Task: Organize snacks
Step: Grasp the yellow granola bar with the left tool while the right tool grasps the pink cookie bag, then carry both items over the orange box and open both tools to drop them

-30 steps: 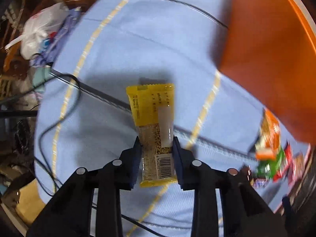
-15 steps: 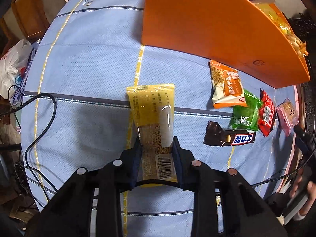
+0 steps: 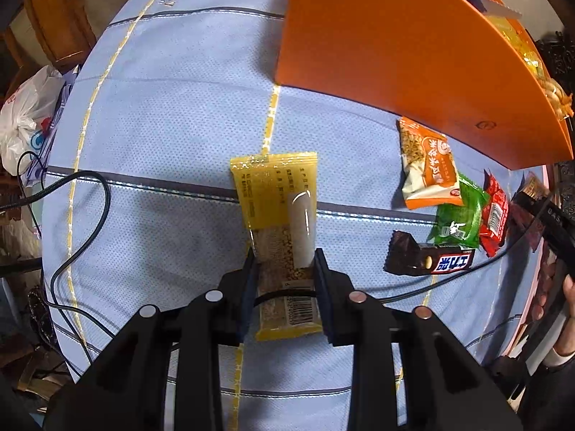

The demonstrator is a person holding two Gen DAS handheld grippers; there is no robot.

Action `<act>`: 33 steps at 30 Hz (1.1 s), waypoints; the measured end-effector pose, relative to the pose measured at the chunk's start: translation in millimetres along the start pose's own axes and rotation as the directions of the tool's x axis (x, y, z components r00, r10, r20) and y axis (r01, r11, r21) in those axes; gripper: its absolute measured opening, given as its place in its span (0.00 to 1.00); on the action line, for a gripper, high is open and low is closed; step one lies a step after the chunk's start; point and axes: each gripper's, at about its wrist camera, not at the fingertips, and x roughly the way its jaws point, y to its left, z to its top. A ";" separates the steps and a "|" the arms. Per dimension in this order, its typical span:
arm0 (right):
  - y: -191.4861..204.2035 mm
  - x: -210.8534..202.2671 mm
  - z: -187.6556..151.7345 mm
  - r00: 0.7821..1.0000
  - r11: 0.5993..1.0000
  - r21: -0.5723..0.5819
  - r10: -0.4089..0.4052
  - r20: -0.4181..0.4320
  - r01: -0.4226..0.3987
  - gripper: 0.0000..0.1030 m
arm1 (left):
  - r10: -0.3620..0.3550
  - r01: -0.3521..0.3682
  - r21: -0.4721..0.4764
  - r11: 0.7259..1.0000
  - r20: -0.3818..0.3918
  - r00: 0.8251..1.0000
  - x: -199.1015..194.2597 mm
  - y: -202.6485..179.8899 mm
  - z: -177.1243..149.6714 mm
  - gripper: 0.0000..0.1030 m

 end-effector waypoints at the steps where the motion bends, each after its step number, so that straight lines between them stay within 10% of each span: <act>1: 2.1 -4.7 -3.6 1.000 1.000 -0.016 0.022 -0.002 -0.022 0.43 | 0.000 0.000 0.000 1.000 0.000 1.000 1.2 2.3 0.4 0.28; 18: 59.2 -97.8 -75.6 0.962 0.913 -0.315 0.272 0.000 -0.258 0.39 | -0.059 0.052 0.072 0.996 0.096 0.994 -58.9 -9.8 -2.7 0.28; 33: 93.4 -152.8 -23.9 0.920 0.867 -0.415 0.363 0.147 -0.276 0.39 | -0.058 0.005 0.184 0.983 0.287 0.956 -137.6 -53.0 26.2 0.28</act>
